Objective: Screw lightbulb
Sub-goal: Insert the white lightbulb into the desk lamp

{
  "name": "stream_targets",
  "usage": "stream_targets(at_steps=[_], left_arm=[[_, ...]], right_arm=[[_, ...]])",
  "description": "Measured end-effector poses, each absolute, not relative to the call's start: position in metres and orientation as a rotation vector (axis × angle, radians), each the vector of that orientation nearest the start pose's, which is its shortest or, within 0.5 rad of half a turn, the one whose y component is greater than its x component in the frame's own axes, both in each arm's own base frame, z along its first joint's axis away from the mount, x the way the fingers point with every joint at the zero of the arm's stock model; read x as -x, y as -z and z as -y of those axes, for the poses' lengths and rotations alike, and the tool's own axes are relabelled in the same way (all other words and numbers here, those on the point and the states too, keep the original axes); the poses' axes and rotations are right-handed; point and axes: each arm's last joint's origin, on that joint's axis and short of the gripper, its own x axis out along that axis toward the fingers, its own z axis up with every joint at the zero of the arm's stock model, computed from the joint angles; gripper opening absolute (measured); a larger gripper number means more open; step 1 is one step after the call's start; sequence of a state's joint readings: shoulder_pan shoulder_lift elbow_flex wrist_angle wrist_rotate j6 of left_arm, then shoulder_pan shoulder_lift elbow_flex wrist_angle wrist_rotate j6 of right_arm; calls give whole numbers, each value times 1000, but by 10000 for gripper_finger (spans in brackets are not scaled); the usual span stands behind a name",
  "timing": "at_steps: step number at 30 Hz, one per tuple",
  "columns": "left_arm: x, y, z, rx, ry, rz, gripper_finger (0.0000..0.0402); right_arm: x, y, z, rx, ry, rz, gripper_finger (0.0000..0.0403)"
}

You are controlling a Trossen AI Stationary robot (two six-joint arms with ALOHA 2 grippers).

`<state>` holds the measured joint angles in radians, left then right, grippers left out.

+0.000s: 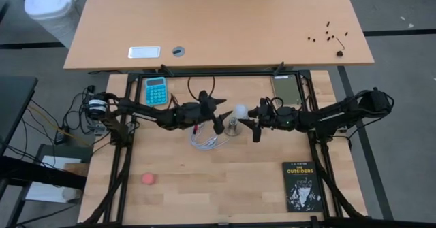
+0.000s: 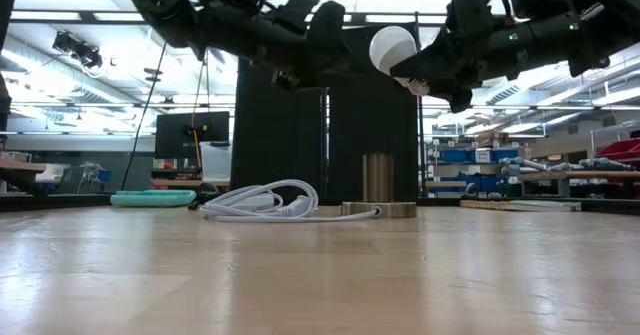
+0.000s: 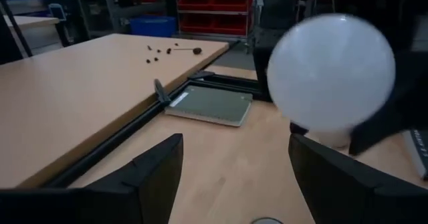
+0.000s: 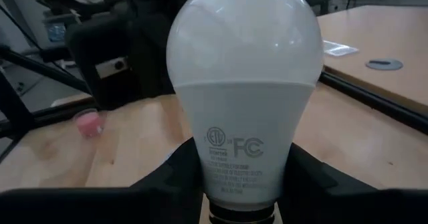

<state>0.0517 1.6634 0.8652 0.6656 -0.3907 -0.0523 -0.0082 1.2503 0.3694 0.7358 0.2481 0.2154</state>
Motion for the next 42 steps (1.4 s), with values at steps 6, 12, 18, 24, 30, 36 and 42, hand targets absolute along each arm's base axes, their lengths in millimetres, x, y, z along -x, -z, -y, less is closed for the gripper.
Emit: stream_targets(at_steps=[6,12,18,24,30,36,42], left_arm=[[-355,-228,-35,21,-468,-125,275],[-356,-229,-37,4,-506,-143,275],[-354,-222,-38,-8,-528,-211,275],[-353,-219,-38,-18,-531,-249,275],[-355,-224,-37,-36,-520,-205,275],[-355,-224,-37,-35,-494,-206,275],[-356,-223,-36,-31,-454,-210,275]], right_arm=[[-249,-194,16,-139,288,-127,151],[-264,-185,27,-138,304,-172,155],[-271,-175,32,-147,301,-222,160],[-274,-158,34,-146,313,-286,161],[-279,-141,37,-149,306,-326,161],[-280,-132,37,-146,294,-364,161],[-280,-132,36,-125,289,-380,166]])
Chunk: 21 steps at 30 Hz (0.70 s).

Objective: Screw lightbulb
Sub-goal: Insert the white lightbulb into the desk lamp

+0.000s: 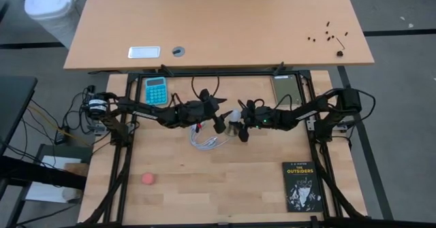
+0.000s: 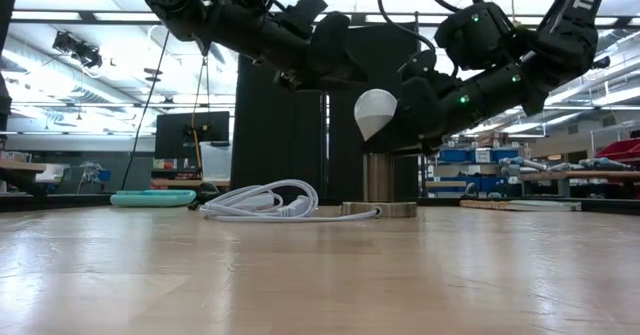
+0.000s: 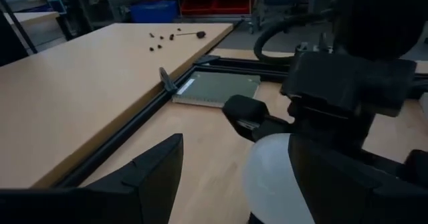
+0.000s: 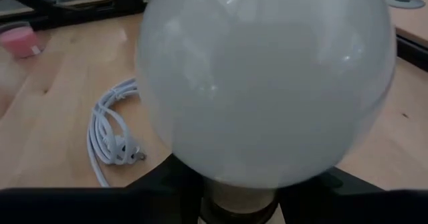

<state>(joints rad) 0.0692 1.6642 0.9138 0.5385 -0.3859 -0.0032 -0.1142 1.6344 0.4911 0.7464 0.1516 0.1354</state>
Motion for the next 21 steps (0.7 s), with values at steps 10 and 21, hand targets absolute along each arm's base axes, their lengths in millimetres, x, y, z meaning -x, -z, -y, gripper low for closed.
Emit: stream_targets(at_steps=[10,21], left_arm=[[-356,-222,-35,-30,-439,-221,275],[-351,-234,-35,-46,-436,-192,275]], right_arm=[[-273,-142,35,-107,267,-406,244],[-270,-149,35,-94,263,-407,292]])
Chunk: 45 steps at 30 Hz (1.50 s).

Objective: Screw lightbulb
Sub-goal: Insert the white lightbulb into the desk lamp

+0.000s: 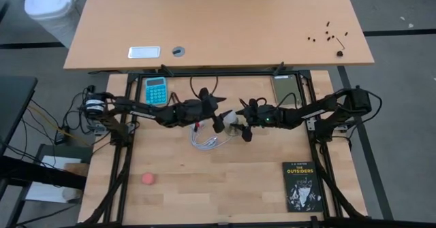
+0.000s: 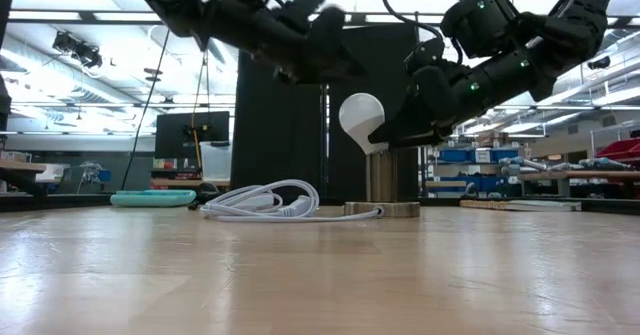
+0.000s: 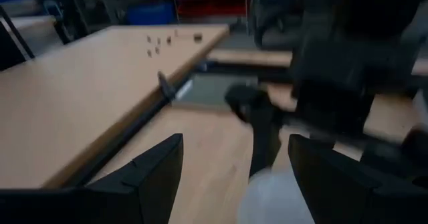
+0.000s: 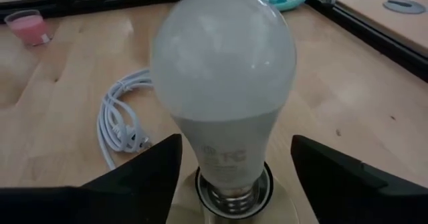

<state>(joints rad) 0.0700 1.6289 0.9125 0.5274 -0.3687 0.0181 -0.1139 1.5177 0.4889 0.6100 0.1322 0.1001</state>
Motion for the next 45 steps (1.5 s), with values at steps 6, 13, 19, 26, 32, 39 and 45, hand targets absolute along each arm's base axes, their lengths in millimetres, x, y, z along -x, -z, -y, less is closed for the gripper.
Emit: stream_targets(at_steps=[6,13,19,26,32,39,45], left_arm=[[-333,-262,-32,-41,-432,-171,275],[-325,-249,-18,-27,-395,-356,275],[-317,-223,-21,-43,-405,-429,275],[-307,-209,-43,-124,-399,-493,275],[-299,-218,-65,74,-422,-440,275],[-270,-266,-69,320,-413,-250,275],[-259,-307,-67,407,-434,-94,275]], right_arm=[[-266,-152,34,-91,260,-431,295],[-252,-159,27,-81,273,-534,295],[-237,-173,26,-131,306,-560,295],[-223,-190,29,-184,338,-529,295],[-207,-215,33,-395,412,-674,295],[-213,-291,33,-443,329,-568,295],[-227,-342,43,-480,336,-436,295]])
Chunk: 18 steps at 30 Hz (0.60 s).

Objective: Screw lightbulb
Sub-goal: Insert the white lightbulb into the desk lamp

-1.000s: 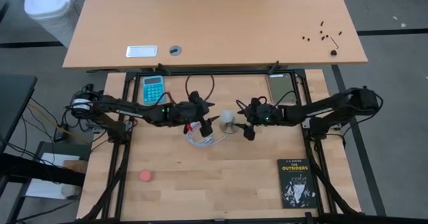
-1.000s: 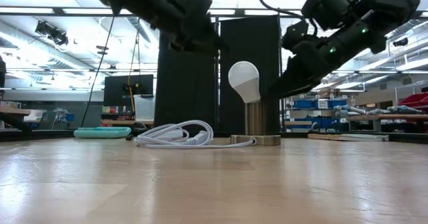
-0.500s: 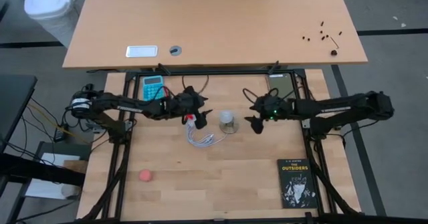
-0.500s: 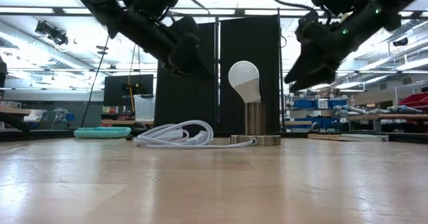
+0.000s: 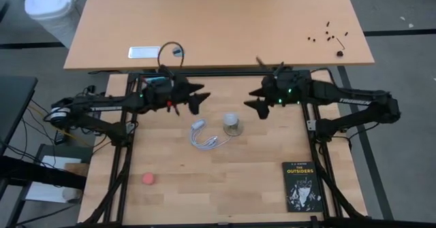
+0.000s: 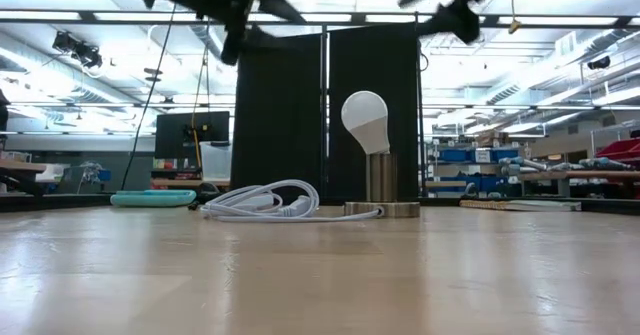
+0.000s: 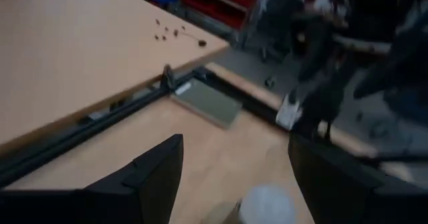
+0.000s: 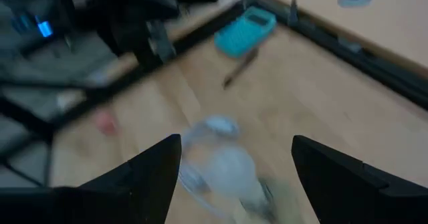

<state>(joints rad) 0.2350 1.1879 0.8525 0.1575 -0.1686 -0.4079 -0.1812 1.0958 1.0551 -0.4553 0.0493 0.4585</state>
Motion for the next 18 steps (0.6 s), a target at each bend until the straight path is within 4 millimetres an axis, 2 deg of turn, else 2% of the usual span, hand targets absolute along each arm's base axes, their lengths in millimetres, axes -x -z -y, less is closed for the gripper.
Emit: stream_targets(at_steps=[5,8,12,15,18], left_arm=[[-261,-351,-69,424,-467,50,275],[-262,-377,-70,427,-478,105,275],[-255,-420,-68,360,-472,64,275],[-248,-443,-66,306,-482,-11,275],[-243,-455,-66,300,-492,-66,275]], right_arm=[[-243,-384,46,-520,308,-349,295],[-258,-404,46,-519,294,-355,291],[-271,-433,45,-460,279,-410,281],[-279,-445,45,-406,270,-511,275],[-280,-460,45,-372,243,-556,276]])
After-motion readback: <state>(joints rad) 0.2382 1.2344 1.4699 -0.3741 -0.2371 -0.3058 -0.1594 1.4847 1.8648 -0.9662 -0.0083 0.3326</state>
